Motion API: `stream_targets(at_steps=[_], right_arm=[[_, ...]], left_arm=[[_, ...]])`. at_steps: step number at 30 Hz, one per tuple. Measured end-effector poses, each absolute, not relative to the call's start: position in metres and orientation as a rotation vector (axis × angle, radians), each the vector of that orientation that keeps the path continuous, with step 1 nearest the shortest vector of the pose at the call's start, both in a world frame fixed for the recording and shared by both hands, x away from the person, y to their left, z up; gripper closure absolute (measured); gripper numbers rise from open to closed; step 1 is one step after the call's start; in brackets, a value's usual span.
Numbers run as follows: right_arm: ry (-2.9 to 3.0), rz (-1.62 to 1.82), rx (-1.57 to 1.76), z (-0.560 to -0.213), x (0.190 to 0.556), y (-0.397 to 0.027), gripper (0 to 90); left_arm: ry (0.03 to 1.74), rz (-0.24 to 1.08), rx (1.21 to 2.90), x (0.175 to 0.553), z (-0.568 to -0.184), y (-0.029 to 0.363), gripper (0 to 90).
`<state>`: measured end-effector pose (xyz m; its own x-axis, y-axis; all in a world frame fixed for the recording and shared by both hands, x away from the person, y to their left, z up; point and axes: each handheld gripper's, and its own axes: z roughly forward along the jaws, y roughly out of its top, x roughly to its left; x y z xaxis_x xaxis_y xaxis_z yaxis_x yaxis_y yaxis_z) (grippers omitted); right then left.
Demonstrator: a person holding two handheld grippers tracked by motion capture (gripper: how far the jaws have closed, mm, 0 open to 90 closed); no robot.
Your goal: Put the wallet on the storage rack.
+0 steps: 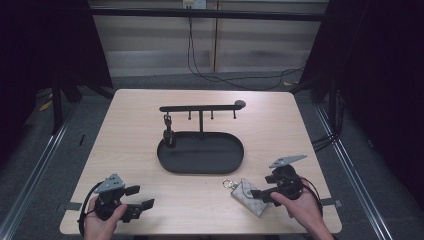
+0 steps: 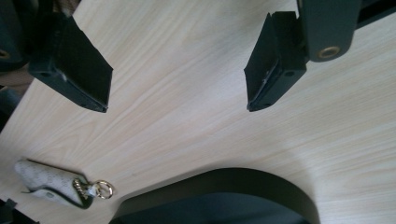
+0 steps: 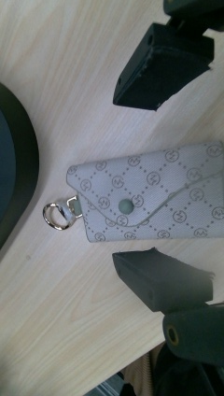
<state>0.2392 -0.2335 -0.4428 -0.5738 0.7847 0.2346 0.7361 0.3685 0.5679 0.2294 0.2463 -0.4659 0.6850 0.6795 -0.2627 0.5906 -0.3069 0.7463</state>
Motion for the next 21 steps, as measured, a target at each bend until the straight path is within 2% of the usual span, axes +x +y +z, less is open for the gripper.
stream_targets(at_steps=[21], right_arm=[[2.777, 0.654, 1.371, -0.456, 0.262, -0.201, 19.1]], left_arm=[[0.979, 0.148, 2.019, 0.23, -0.464, 0.248, 23.0]])
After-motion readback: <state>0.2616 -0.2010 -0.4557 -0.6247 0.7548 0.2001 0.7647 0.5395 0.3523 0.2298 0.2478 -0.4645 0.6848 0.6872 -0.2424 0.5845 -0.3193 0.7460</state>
